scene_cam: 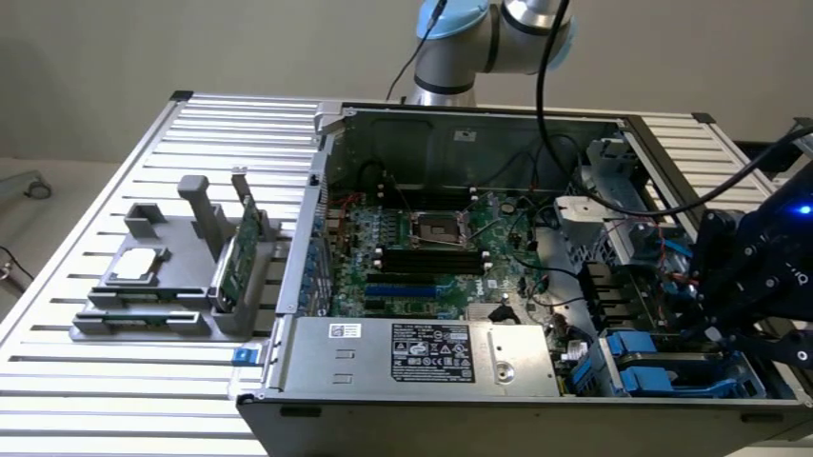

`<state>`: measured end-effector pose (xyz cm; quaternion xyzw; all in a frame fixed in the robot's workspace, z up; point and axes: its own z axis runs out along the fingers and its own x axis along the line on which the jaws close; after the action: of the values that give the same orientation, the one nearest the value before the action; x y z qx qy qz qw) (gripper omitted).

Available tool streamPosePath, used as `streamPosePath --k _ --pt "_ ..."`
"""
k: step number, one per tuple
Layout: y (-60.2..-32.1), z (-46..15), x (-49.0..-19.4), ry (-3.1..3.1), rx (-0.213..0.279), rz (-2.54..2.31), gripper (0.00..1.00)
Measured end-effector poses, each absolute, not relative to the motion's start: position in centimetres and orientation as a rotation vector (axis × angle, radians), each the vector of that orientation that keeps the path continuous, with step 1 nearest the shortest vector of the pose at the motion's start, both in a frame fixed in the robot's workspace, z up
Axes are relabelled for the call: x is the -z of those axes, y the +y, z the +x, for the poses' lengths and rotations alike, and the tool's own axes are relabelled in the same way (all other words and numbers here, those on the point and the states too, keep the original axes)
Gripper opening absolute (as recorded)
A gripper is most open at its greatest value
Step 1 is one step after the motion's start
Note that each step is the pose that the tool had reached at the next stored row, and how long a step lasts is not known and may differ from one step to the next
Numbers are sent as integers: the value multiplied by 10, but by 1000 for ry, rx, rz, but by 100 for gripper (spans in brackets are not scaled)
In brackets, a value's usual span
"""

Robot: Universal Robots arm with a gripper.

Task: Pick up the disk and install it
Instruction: 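Insert the first disk wire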

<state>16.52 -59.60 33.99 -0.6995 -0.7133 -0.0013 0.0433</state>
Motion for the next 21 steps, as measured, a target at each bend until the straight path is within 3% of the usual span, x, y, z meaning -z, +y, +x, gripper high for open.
streamPosePath --k 21 --pt "-592 162 -338 -2099 -4 -2232 17"
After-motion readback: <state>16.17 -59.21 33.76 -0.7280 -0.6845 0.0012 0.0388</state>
